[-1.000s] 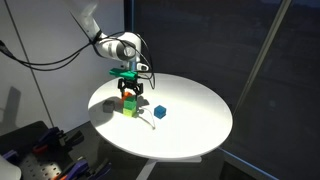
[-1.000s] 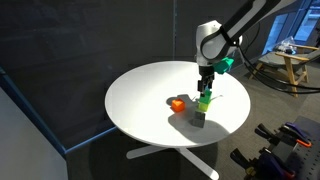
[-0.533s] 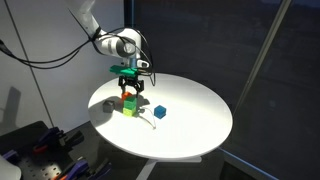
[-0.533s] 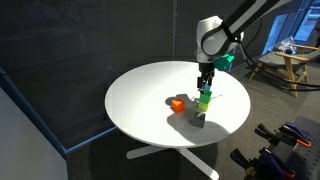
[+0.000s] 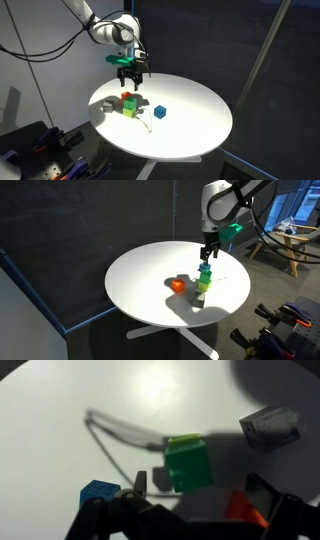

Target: Put the green block onto the yellow one

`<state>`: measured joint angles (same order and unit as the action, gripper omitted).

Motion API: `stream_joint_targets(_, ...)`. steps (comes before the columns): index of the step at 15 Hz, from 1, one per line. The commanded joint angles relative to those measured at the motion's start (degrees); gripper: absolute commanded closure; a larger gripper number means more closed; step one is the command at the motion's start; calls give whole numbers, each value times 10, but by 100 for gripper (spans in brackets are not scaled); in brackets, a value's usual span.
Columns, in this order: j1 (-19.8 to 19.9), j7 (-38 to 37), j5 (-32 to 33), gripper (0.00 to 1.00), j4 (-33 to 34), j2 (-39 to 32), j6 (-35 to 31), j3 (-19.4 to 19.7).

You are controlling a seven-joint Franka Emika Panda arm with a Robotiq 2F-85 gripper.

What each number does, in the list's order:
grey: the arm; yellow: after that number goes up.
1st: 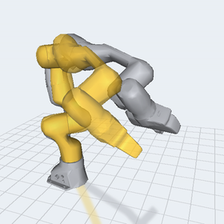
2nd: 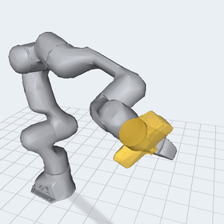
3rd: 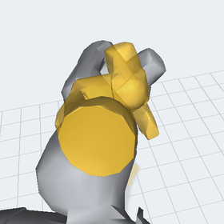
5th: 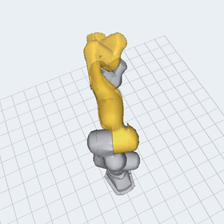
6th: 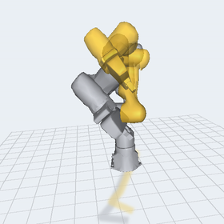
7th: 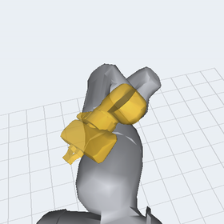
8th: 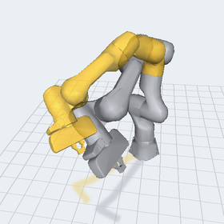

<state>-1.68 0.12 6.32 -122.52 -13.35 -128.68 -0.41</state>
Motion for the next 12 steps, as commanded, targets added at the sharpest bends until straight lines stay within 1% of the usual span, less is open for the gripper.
stream_joint_targets(1,0,-48,-4,0,-36,58,27,6)
stream_joint_targets(5,4,-72,-15,0,-59,103,40,6)
stream_joint_targets(12,10,-65,-61,0,-91,176,44,7)
